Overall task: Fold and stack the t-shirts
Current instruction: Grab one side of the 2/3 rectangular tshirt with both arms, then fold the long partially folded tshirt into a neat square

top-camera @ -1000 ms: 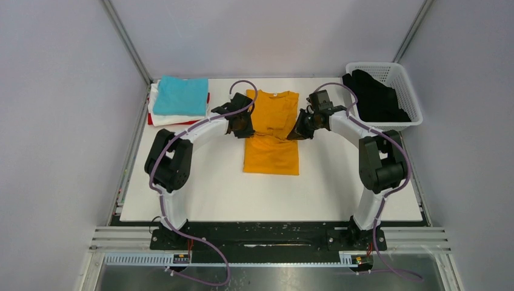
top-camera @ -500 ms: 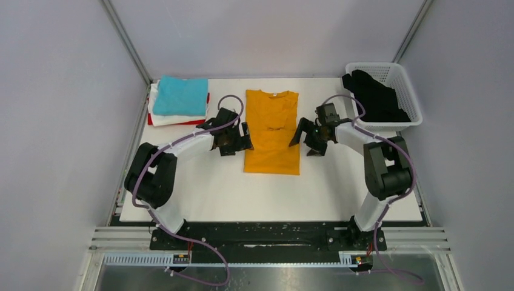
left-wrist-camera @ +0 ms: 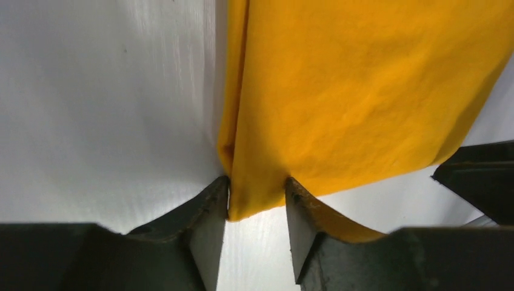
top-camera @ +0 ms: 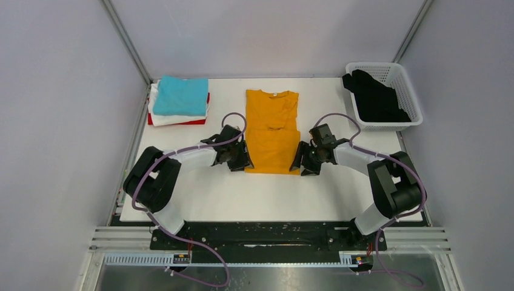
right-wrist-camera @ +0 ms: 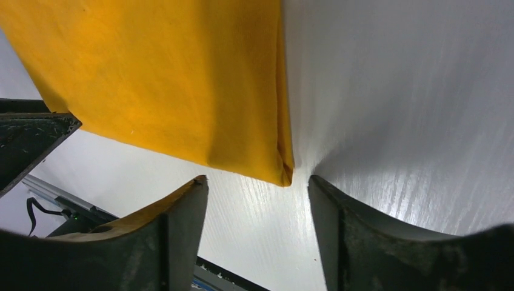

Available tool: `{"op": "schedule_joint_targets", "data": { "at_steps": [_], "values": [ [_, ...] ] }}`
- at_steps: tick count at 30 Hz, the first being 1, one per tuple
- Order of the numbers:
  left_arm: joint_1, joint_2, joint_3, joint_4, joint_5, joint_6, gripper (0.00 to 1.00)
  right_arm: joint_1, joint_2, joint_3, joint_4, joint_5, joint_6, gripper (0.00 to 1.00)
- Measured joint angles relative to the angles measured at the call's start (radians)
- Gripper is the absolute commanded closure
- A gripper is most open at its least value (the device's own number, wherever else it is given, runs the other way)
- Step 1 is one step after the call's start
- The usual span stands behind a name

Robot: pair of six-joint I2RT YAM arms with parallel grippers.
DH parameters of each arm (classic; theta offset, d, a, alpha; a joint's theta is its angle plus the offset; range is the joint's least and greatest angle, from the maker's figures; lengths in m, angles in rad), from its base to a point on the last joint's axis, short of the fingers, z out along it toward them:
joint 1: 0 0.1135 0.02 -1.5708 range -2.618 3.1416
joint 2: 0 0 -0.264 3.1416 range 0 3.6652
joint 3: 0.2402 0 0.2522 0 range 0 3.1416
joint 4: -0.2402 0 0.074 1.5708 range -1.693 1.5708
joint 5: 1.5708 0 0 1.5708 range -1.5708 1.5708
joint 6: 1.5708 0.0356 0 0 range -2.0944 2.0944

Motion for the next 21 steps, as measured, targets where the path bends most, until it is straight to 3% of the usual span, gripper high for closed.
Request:
{"op": "schedule_joint_targets", "data": {
  "at_steps": [2,4,5,6,12,17,21],
  "values": [
    [0.0,0.018,0.006,0.016,0.006,-0.008,0.8,0.0,0.016,0.005,0.016,0.0,0.005,0.57],
    [-0.002,0.034,0.009,0.032,0.014,-0.008,1.0,0.002,0.036,0.01,0.031,0.004,0.008,0.74],
    [-0.003,0.039,0.009,0.035,0.017,-0.009,1.0,0.004,0.045,0.013,0.034,0.006,0.011,0.83],
    [-0.006,0.043,0.009,0.038,0.021,-0.013,1.0,0.005,0.052,0.014,0.034,0.004,0.013,0.98],
    [-0.04,-0.031,-0.071,0.053,0.019,-0.023,1.0,0.04,-0.009,-0.037,0.004,0.007,0.005,1.0],
    [-0.138,-0.318,-0.225,-0.051,0.016,-0.062,1.0,0.103,-0.271,-0.163,-0.126,-0.064,-0.012,1.0],
    [-0.222,-0.547,-0.261,-0.137,0.006,-0.098,1.0,0.109,-0.493,-0.221,-0.227,-0.142,-0.009,1.0]
  ]
}}
